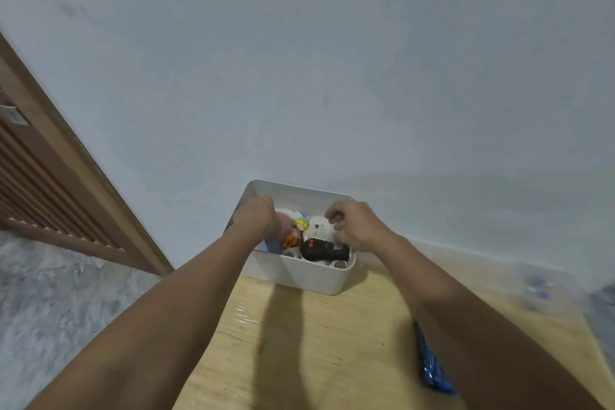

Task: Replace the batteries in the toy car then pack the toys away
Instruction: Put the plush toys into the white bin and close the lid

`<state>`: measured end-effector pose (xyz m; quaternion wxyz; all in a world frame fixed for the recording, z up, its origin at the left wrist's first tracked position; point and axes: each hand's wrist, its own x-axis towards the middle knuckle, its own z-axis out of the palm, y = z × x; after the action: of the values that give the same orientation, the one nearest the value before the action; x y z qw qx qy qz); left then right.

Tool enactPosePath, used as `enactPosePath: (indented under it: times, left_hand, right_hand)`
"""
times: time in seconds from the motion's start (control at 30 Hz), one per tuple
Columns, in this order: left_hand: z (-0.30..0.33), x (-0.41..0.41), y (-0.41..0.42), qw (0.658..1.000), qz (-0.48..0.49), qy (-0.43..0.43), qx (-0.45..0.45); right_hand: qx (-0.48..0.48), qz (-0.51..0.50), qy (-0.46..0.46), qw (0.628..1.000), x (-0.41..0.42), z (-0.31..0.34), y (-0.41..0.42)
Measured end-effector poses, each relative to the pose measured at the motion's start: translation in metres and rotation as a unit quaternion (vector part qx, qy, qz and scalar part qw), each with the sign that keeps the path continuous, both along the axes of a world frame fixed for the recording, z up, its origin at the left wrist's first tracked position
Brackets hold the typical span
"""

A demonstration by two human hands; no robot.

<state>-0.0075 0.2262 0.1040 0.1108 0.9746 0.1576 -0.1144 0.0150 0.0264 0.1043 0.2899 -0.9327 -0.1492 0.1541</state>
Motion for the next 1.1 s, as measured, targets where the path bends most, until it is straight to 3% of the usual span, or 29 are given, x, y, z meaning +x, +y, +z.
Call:
enactPosePath:
  times: [0.17,0.3,0.63,0.8,0.97,1.1]
  left_hand:
    - [0.027,-0.004,-0.044,0.996,-0.05,-0.06,-0.04]
    - [0.035,-0.011,-0.103,0.986,-0.104,-0.087,-0.099]
    - [0.013,-0.061,-0.27,0.949,-0.276,-0.037,-0.147]
    - [-0.021,-0.105,-0.335,0.941,-0.286,0.062,-0.17]
    - [-0.057,-0.153,-0.372,0.921,-0.208,0.291,-0.156]
    - [-0.075,-0.178,-0.386,0.927,-0.153,0.29,-0.183]
  right_hand:
    - [0.062,-0.065,-0.039,0.995,-0.01,0.022,-0.056]
    - [0.069,-0.111,-0.02,0.991,-0.033,0.029,-0.115]
    - [0.044,-0.234,0.077,0.968,-0.105,0.001,-0.274]
    - [-0.005,-0.289,0.126,0.949,-0.154,-0.028,-0.346]
    - [-0.115,-0.295,0.192,0.929,-0.202,-0.061,-0.394]
    - [-0.128,-0.375,0.181,0.9,-0.237,-0.089,-0.423]
